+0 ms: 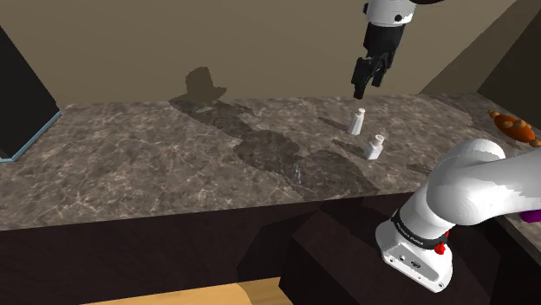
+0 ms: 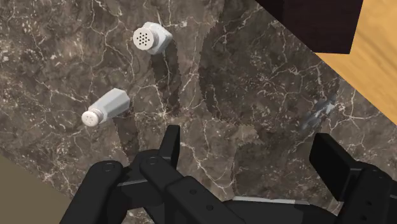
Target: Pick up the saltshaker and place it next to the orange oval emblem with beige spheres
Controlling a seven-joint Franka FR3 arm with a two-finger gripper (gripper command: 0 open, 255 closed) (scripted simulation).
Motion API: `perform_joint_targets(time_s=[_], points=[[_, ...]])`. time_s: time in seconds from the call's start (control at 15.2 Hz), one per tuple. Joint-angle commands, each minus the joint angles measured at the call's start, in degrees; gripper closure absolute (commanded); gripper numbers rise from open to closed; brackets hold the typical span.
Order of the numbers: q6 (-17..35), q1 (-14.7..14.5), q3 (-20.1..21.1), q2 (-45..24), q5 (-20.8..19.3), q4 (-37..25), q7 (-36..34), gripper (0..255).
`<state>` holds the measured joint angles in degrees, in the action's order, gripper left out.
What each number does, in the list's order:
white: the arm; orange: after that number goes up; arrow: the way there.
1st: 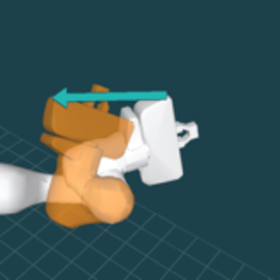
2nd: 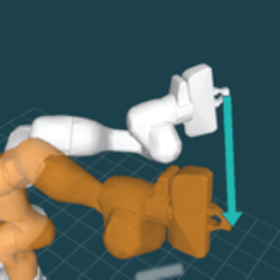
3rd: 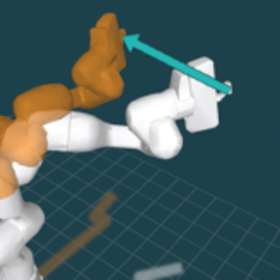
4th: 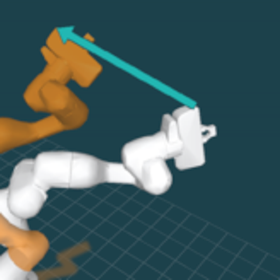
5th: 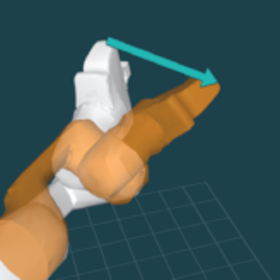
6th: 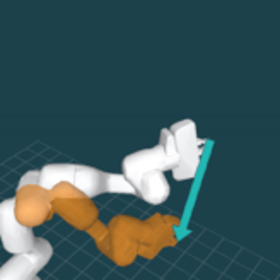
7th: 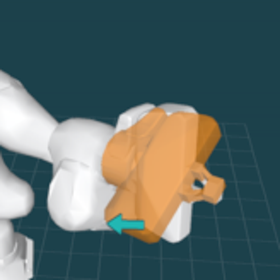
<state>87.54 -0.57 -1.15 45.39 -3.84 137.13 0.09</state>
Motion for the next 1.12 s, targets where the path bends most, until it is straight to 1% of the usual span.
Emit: perform_joint_targets(time_s=[0.0, 0.26, 0.53, 0.79, 1.06], points=[[0.0, 0.0, 0.0, 0.0, 0.0, 0.0, 0.0, 0], [5.17, 1.95, -3.78, 4.64, -2.52, 8.28, 2.61, 0], [10.49, 4.55, -8.12, 8.33, -5.7, 15.71, 5.4, 0], [16.26, 7.95, -13.14, 10.64, -9.55, 22.24, 8.5, 0], [22.88, 12.03, -18.99, 10.92, -14.11, 27.68, 11.96, 0]])
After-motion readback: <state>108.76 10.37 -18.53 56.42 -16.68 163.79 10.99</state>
